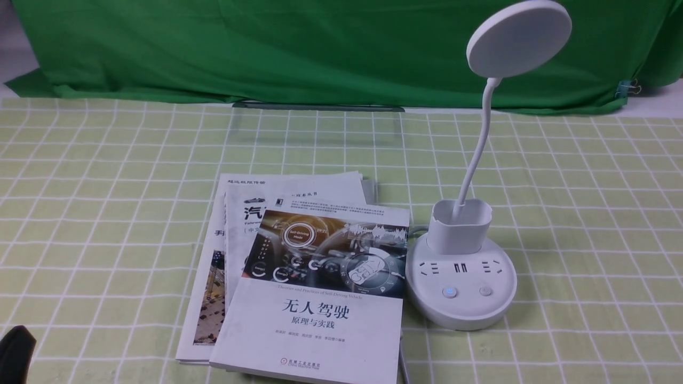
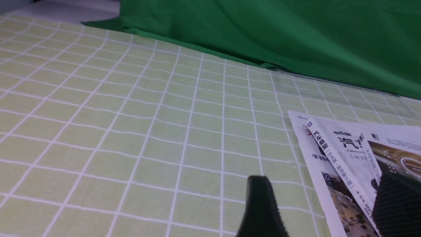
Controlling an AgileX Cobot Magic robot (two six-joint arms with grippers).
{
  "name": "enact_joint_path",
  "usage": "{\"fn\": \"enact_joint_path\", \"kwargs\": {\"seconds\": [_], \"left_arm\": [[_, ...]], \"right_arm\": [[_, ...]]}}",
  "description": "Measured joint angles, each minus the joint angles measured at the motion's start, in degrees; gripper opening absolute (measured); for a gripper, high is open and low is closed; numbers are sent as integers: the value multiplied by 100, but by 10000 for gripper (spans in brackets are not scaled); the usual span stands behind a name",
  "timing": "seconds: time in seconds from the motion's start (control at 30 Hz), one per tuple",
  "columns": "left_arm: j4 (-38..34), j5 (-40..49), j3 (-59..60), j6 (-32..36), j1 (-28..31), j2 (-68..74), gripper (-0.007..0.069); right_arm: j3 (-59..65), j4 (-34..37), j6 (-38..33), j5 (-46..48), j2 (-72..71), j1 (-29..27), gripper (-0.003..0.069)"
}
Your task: Turn off the desk lamp on the green coffee tablecloth by hand.
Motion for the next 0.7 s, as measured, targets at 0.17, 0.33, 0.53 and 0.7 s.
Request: {"fn": "enact_joint_path", "kwargs": {"seconds": [0.17, 0.33, 0.53, 0.7], "left_arm": [[0, 0, 0, 0, 0, 0, 410], [0, 0, 0, 0, 0, 0, 410], [0, 0, 0, 0, 0, 0, 410], [0, 0, 0, 4, 0, 0, 410]], "right_arm": [[0, 0, 0, 0, 0, 0, 94], [0, 0, 0, 0, 0, 0, 104], [0, 0, 0, 0, 0, 0, 104], [0, 0, 0, 0, 0, 0, 104]]}}
